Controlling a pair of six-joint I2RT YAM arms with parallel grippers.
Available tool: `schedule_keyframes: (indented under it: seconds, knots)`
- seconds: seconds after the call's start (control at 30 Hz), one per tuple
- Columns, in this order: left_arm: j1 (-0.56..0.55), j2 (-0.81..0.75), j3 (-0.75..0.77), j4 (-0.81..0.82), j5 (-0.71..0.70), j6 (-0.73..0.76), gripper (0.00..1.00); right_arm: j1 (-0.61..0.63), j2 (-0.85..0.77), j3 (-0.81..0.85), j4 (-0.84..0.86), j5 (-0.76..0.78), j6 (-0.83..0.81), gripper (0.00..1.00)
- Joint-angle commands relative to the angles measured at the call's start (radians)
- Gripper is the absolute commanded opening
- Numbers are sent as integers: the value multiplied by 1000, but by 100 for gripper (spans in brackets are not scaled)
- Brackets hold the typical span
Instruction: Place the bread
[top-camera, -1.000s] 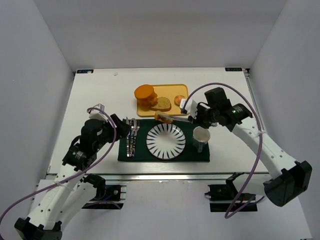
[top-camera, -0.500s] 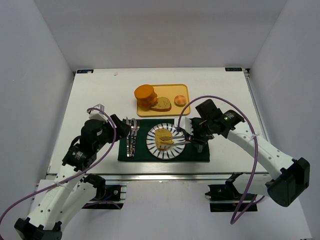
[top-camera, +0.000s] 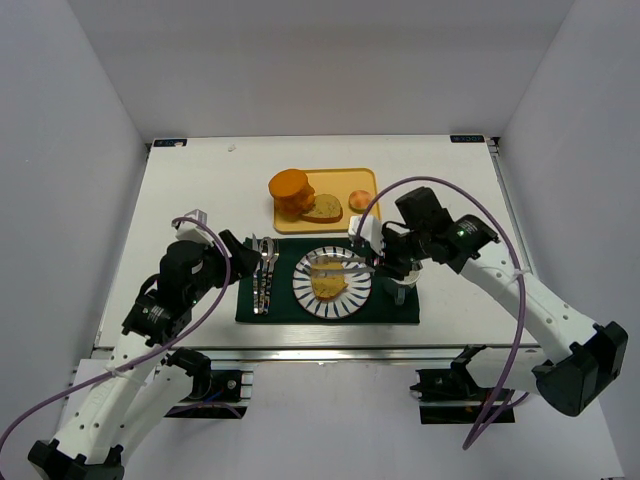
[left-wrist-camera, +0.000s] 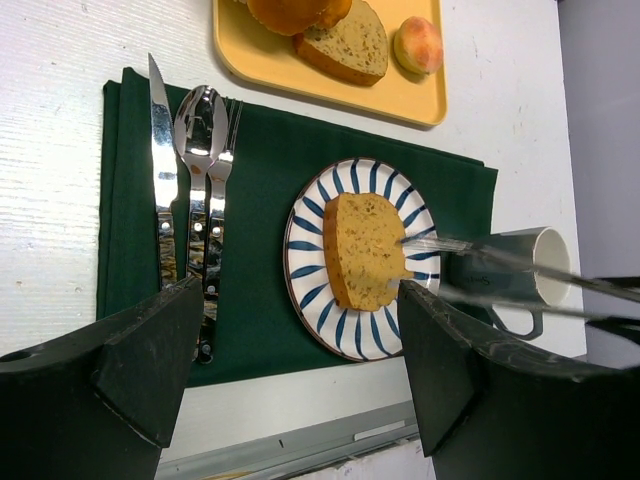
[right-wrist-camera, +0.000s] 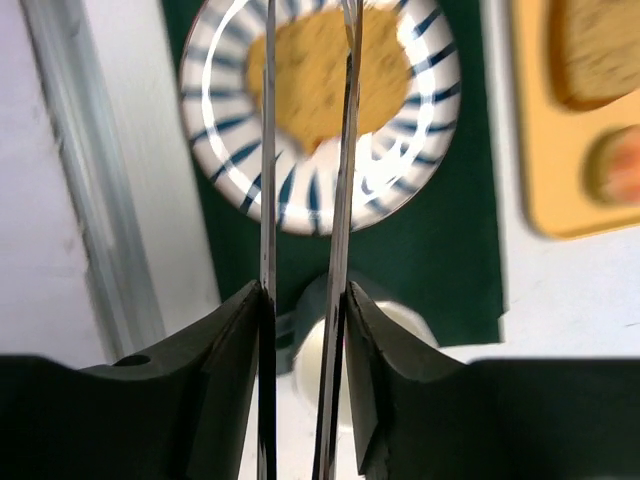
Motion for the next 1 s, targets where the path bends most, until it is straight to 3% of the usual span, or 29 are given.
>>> schedule_keyframes:
  seconds: [0.0, 0.17, 0.43, 0.63, 0.97]
  knots:
    - [1, 3, -10, 11, -8, 5, 88, 0, 8, 93, 156, -13, 100, 42]
    - [1, 13, -10, 23, 0, 8, 88, -4, 117, 153, 324, 82, 90, 40]
    - [1, -10, -8, 21, -10, 2, 88, 0, 380, 332, 515, 210, -64, 45]
    - [1, -33, -15, 15, -17, -9, 88, 4, 485, 387, 540, 259, -171, 48]
    - [1, -20, -28, 43, -8, -10, 88, 10, 526, 369, 516, 292, -233, 47]
